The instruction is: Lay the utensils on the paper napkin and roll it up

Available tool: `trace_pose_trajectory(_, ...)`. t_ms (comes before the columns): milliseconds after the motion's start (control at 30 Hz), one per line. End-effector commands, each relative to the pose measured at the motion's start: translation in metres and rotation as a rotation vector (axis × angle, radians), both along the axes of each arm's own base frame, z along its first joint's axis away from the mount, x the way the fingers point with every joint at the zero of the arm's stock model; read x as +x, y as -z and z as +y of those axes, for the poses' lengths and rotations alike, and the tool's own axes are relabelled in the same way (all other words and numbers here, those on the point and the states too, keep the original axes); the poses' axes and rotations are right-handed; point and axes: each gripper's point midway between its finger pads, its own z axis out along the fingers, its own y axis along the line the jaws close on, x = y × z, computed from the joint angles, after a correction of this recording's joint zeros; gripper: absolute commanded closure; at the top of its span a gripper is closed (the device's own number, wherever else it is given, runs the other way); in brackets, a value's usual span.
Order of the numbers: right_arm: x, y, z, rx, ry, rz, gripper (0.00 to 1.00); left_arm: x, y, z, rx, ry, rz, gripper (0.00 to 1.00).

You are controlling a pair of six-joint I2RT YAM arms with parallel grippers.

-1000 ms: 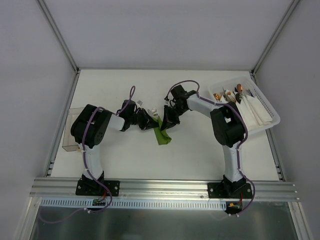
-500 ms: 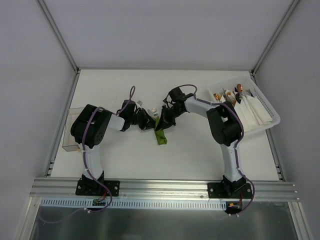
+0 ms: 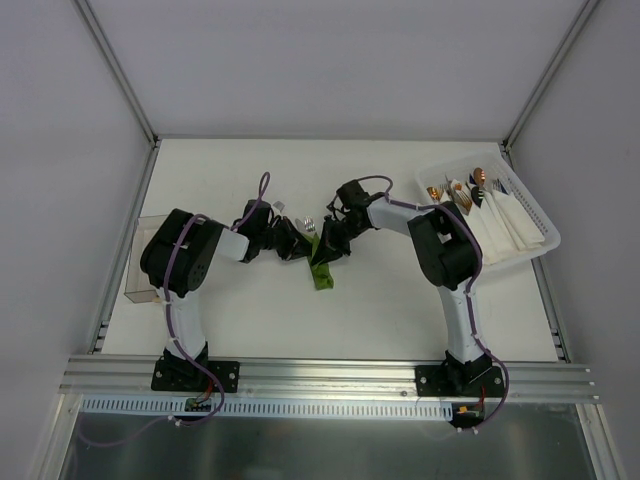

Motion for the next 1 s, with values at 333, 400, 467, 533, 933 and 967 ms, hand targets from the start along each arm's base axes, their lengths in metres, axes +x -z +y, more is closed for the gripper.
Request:
trace_pose_trajectory(333,-0.027,0.029,-0.002,-0.061,-0.031,0.095,0.63,0.016,-0.041,0.047,0.214,-0.143,-0.079,0.94)
trace_pose_trajectory(400,-0.027,0.029,-0.002,-0.061,-0.028,0.099,0.54,0.019,-0.049,0.053,0.208,-0.152,-0.087,0.93)
trace_pose_trajectory(467,-0.027,0.029,-0.002,-0.060,-0.029,0.101,0.47,0.024,-0.055,0.052,0.213,-0.145,-0.102,0.93)
trace_pose_trajectory(533,-0.026,0.028,-0.002,-0.057,-0.031,0.095,0.39,0.024,-0.058,0.050,0.202,-0.133,-0.096,0.93)
trace_pose_trajectory(933,-0.026,0.027,-0.003,-0.061,-0.043,0.070,0.20,0.026,-0.057,0.017,0.126,0.025,-0.087,0.93)
trace_pose_trajectory(967,-0.025,0.027,-0.003,-0.062,-0.043,0.065,0.17,0.022,-0.057,0.010,0.114,0.050,-0.080,0.93)
